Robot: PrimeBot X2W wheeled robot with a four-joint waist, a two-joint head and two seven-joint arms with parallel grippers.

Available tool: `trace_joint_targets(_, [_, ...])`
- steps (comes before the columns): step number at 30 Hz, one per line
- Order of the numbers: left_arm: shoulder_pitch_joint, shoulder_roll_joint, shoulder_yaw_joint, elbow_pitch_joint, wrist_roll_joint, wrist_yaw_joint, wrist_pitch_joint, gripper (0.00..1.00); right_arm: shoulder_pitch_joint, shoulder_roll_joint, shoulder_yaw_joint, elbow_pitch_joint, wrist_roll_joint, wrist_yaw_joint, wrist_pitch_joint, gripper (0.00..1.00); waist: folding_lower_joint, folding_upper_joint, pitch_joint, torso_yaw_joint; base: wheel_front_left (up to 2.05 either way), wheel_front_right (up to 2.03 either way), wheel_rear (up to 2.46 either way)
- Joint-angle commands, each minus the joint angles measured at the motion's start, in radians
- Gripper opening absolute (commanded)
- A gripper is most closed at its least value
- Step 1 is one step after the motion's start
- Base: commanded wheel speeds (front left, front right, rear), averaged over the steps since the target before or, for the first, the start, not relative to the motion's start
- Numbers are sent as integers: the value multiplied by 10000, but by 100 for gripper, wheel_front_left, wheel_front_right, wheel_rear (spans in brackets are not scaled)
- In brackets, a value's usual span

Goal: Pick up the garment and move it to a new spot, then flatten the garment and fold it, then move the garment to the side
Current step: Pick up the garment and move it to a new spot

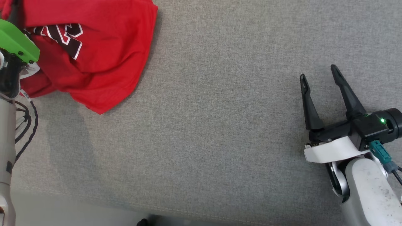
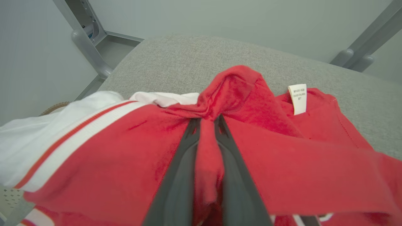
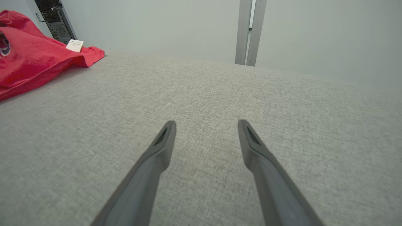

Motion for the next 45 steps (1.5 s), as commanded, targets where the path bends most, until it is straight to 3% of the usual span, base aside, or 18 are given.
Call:
trace_joint_targets(1, [196, 231, -99, -172, -120, -24, -209, 0, 235, 66, 45, 147, 75, -17, 22, 100, -1, 0, -677, -3, 0, 0, 0])
trace_joint_targets(7, [293, 795, -476, -1040, -315, -25, -721, 0, 474, 436, 220, 377, 261, -17, 12, 100, -1, 0, -1896, -256, 0, 0, 0])
trace_joint_targets(13, [385, 1201, -671, -2264, -422, -23, -371, 0, 663, 773, 339, 508, 404, -17, 11, 100, -1, 0, -2866, -838, 0, 0, 0])
trace_joint_targets(19, [492, 1380, -709, -3706, -437, 316, 105, 0, 846, 986, 406, 614, 535, -17, 11, 100, -1, 0, -3552, -1775, 0, 0, 0])
trace_joint_targets(30, [296, 824, -1298, -6114, -376, 1040, 1220, 0, 801, 1056, 568, 546, 1185, -17, 11, 100, -1, 0, -3862, -3955, 0, 0, 0])
trace_joint_targets(36, [219, 247, -1833, -6241, -255, 1194, 1447, 0, 696, 1059, 648, 462, 1542, -17, 11, 100, -1, 0, -3719, -5074, 0, 0, 0])
trace_joint_targets(45, [981, -685, -2963, -5485, 147, 946, 1012, 0, 562, 1065, 546, 279, 1905, -15, 11, 100, -1, 0, -3060, -5911, 0, 0, 0])
